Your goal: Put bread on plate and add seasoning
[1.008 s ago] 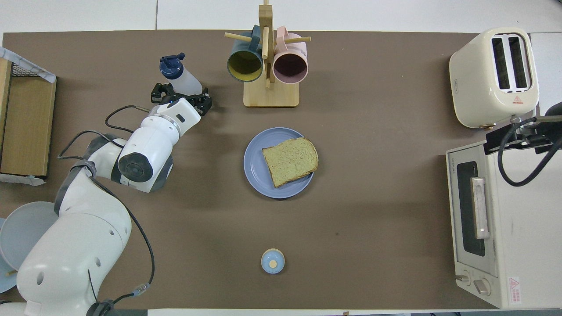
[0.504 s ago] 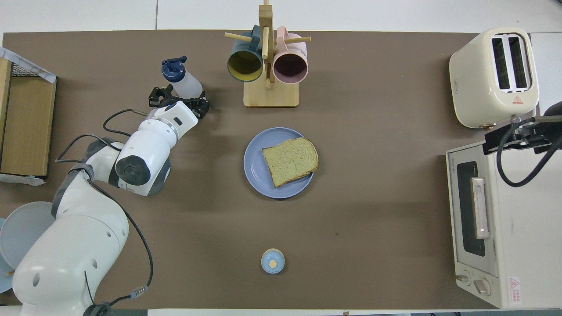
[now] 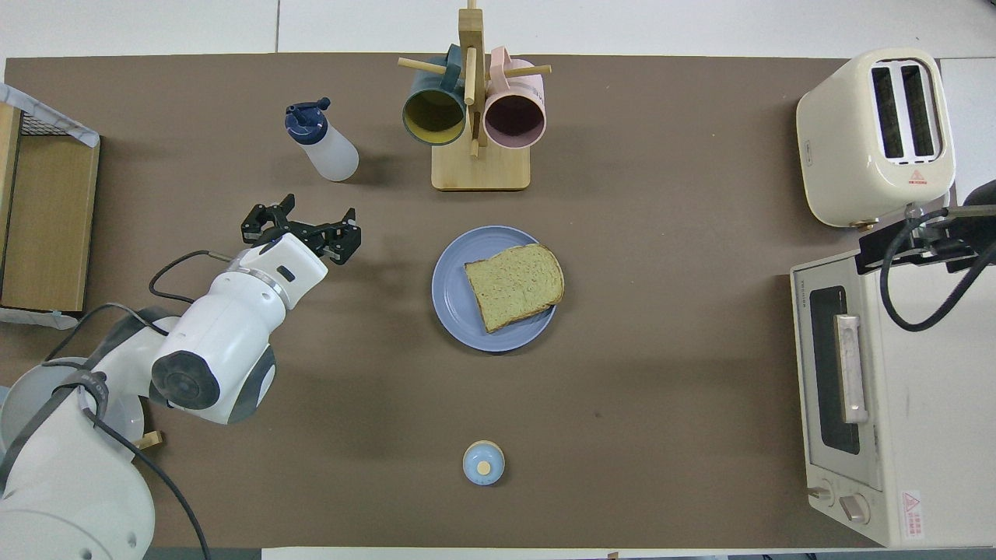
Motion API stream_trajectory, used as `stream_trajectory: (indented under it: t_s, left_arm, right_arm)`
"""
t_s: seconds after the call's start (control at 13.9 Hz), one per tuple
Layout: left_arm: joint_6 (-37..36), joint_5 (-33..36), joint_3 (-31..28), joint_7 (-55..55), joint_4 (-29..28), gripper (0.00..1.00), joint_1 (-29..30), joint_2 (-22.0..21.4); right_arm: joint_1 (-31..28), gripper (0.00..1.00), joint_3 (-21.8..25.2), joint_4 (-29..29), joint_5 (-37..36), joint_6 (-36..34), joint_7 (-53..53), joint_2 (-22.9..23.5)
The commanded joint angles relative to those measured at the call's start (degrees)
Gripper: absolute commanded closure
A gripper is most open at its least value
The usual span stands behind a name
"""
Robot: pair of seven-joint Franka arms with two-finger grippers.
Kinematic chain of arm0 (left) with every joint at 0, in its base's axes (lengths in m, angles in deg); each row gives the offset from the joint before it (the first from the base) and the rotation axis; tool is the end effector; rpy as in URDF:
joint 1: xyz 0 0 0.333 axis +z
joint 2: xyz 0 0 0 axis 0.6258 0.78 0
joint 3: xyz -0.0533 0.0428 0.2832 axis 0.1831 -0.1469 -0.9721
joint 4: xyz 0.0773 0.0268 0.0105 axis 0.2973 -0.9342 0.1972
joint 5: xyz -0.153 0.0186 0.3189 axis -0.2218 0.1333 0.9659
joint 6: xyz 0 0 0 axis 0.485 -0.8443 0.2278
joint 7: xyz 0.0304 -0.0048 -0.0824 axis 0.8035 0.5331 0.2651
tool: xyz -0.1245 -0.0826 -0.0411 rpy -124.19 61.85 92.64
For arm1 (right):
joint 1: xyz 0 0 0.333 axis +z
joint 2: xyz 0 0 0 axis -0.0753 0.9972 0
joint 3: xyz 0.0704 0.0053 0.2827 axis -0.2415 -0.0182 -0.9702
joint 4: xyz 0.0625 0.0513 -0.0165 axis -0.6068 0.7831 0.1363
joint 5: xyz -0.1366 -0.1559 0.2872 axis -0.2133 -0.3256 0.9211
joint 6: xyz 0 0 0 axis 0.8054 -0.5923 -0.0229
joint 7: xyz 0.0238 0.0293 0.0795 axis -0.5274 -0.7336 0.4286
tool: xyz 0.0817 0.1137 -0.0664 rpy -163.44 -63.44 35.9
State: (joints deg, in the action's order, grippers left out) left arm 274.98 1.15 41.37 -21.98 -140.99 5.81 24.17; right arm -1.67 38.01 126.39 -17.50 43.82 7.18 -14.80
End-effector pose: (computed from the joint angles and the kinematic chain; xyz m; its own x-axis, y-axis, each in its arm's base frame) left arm 0.5174 -0.1900 0.3019 0.6865 -0.2027 0.6983 -0.3030 -0.9528 0.0212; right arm 0.4951 -0.0108 0.5295 0.9929 -0.0105 -0.1183 -0.0100 -0.9999 0.0046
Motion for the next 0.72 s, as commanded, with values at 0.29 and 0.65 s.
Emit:
stream_trajectory:
  t_s: [0.29, 0.65]
  left_arm:
    - [-52.39, -0.3, 0.57, 5.35, 10.07, 0.0, -6.35, -20.0]
    - [-88.01, -10.14, -0.84, -13.5, 34.94, 0.0, 0.38, -17.29]
  right_arm:
    - [-0.36, 0.0, -0.15, -0.15, 1.26, -0.92, 1.67, -0.27]
    - [-0.45, 0.0, -0.15, -0.15, 1.26, -1.27, 1.67, -0.36]
